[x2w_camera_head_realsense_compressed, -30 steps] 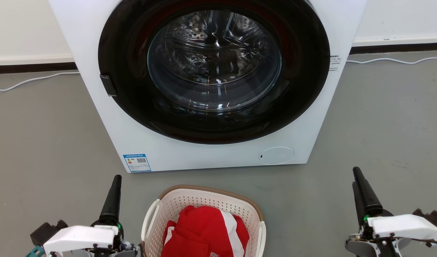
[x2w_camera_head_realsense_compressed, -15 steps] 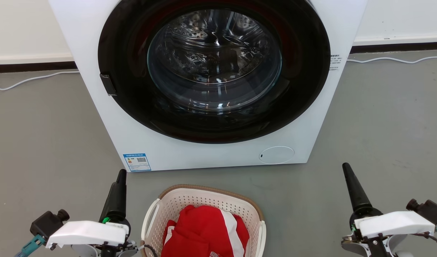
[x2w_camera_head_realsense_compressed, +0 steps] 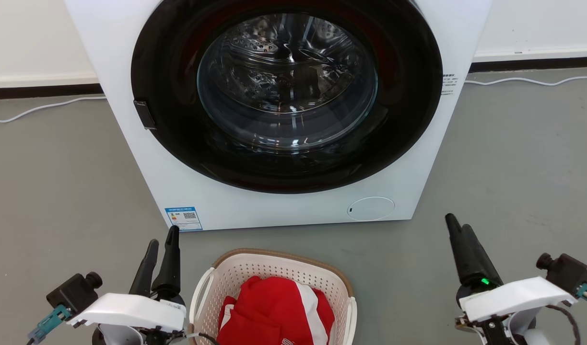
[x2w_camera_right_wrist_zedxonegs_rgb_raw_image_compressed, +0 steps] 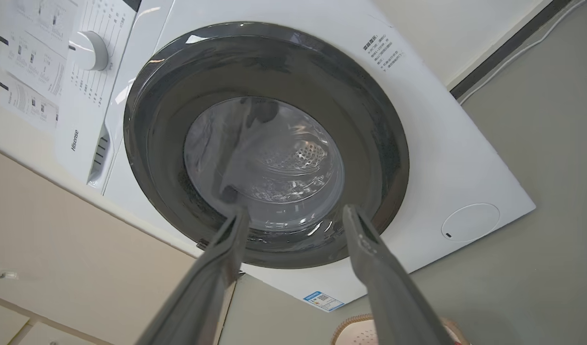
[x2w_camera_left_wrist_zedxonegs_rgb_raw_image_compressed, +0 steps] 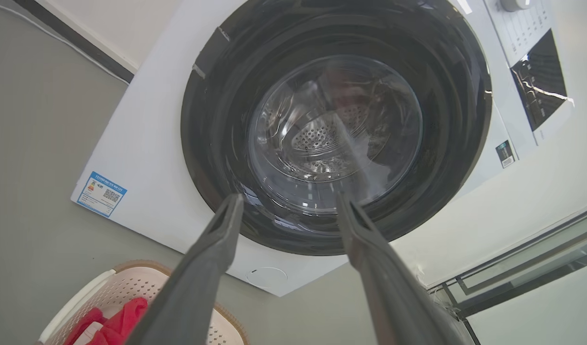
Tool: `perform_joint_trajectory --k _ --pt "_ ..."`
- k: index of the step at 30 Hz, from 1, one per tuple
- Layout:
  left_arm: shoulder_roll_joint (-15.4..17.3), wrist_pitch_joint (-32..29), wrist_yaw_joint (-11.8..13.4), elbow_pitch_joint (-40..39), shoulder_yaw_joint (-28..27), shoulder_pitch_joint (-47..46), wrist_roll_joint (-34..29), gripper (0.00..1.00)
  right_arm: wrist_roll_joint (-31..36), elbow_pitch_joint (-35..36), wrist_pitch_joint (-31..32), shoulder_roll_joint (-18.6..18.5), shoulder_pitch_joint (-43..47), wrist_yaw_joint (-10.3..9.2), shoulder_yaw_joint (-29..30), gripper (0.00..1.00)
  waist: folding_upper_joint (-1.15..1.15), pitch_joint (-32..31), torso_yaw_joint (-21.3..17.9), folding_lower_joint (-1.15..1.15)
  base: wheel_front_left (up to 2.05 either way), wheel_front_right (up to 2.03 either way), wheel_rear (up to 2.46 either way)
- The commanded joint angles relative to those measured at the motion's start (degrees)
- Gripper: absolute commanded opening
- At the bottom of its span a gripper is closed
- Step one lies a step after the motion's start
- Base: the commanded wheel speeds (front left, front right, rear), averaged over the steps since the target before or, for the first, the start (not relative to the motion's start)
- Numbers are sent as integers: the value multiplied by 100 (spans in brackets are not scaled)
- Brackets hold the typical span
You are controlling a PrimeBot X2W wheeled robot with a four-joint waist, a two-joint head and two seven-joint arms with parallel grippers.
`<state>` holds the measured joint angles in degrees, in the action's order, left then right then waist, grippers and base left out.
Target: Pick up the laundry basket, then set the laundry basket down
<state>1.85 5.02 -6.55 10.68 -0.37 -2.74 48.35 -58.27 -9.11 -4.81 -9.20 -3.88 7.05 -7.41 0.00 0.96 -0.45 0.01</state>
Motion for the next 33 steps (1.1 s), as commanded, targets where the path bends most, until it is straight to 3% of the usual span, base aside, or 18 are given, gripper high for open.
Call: perform_joint_trajectory --k 1,33 --pt "49 93 9 -217 -72 -239 -223 100 236 228 -113 -108 -276 25 -105 100 0 -2 -3 0 0 0 0" --pt "80 613 110 -434 118 -249 -2262 100 2624 131 -634 -155 -334 36 -282 100 0 12 -26 0 0 0 0"
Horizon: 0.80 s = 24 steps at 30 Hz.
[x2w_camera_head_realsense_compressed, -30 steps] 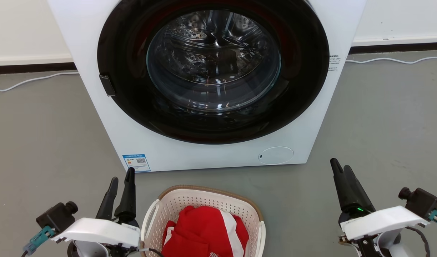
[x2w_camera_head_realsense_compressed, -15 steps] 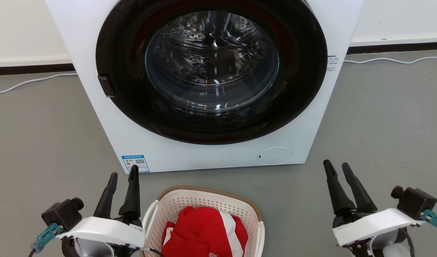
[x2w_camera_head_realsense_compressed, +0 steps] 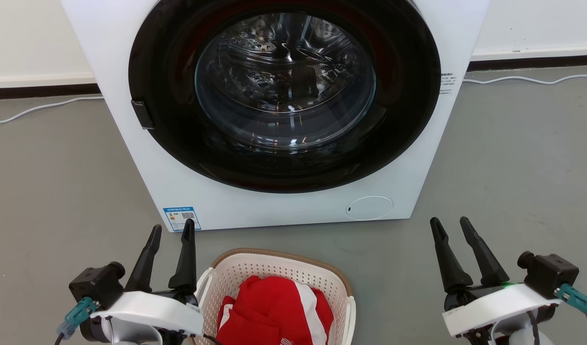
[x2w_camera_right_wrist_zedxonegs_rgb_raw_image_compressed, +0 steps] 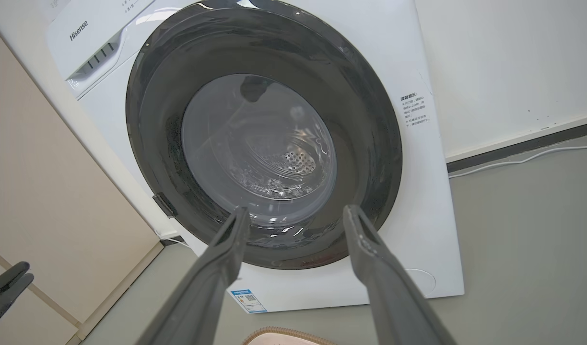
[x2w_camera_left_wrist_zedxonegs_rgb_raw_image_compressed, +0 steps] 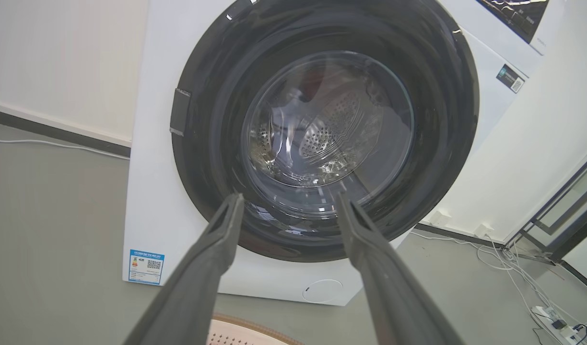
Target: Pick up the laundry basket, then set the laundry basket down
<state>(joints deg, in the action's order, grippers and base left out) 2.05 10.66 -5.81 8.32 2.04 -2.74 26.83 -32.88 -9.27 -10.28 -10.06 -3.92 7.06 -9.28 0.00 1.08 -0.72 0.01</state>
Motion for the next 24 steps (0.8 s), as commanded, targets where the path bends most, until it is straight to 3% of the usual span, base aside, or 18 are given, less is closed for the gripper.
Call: perform_joint_trajectory --k 1,24 --pt "61 65 37 -206 -118 -250 -173 100 148 142 -104 -74 -329 35 -107 100 0 0 0 0 0 0 0" --pt "83 434 94 -313 -70 -249 -1517 100 1544 76 -472 -72 -401 43 -200 100 0 44 -86 0 0 0 0"
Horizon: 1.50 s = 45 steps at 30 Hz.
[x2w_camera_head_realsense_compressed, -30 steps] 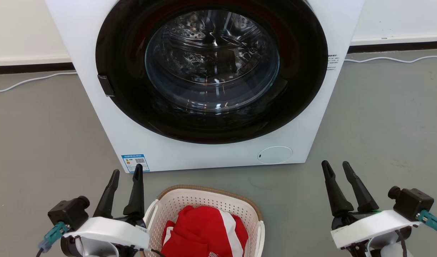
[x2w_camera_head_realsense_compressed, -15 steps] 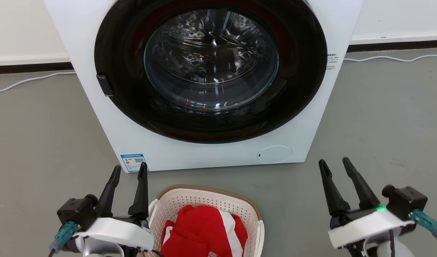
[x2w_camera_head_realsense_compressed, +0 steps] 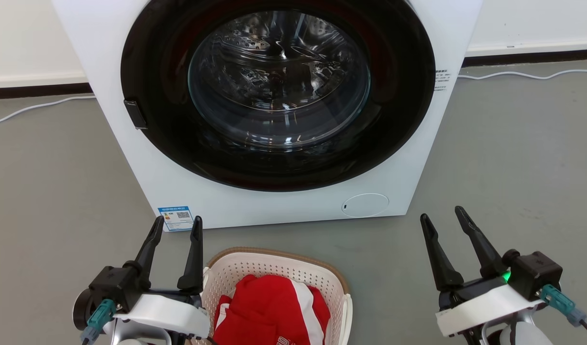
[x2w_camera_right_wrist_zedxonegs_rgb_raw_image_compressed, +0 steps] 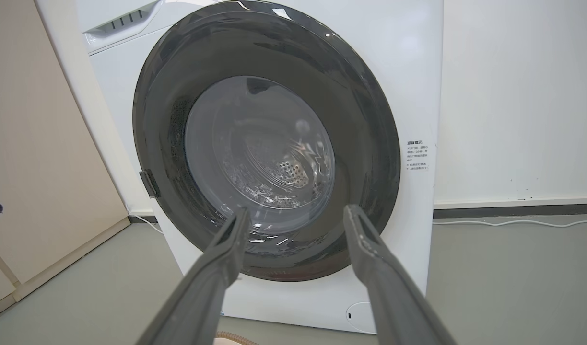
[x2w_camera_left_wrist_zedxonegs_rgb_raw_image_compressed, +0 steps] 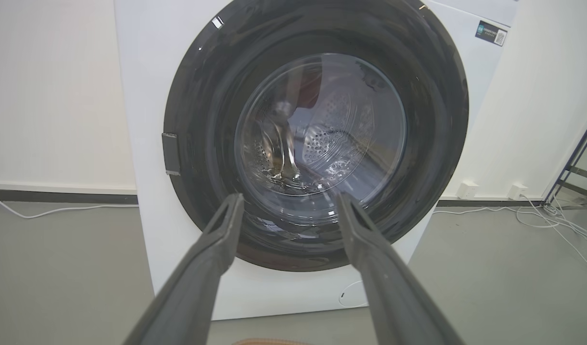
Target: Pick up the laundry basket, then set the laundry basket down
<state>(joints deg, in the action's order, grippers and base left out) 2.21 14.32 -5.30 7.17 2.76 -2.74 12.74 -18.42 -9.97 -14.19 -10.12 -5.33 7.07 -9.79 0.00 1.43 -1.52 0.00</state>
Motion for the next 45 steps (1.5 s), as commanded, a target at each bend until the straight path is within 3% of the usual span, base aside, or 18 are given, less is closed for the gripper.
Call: perform_joint_trajectory --k 1,29,45 --pt "66 68 45 -196 -145 -251 -105 100 99 140 -81 -66 -263 42 -146 100 0 15 -11 0 0 0 0" --pt "66 68 65 -24 -241 -293 -15 100 43 47 -81 -48 -315 42 -125 100 0 132 -132 0 0 0 0" --pt "66 68 103 293 -296 -562 9 100 -134 166 -81 -143 -475 42 -226 100 0 874 -252 0 0 0 0"
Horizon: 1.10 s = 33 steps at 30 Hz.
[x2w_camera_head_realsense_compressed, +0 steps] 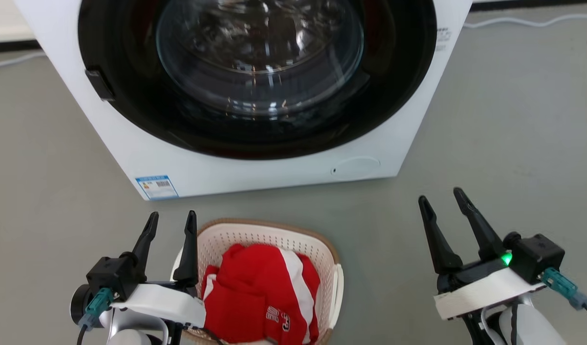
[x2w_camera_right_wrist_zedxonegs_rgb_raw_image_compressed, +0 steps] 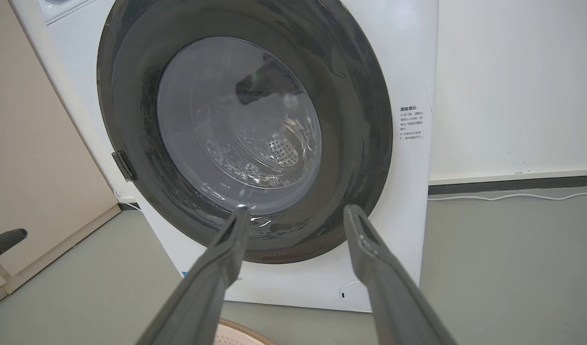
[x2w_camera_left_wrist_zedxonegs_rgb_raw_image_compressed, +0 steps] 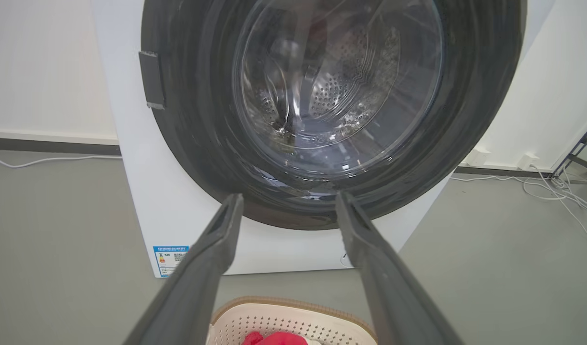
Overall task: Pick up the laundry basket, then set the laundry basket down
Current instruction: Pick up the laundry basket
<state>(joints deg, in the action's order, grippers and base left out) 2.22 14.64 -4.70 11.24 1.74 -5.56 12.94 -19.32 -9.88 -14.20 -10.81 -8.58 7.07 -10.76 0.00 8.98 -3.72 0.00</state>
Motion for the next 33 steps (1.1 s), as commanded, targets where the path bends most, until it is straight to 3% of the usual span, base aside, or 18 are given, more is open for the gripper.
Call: perform_joint_trajectory --k 1,14,33 --pt "65 36 40 -86 -199 -315 -16 100 -56 170 -80 -88 -165 42 -140 100 0 189 -42 0 0 0 0" --pt "65 36 -36 510 -522 -1011 -137 100 -171 283 -80 -205 -476 42 -233 100 0 1130 -80 0 0 0 0" --pt "394 36 -218 2893 -1312 -2502 -313 100 -267 470 -80 -249 -1126 42 -357 100 0 2555 7 0 0 0 0"
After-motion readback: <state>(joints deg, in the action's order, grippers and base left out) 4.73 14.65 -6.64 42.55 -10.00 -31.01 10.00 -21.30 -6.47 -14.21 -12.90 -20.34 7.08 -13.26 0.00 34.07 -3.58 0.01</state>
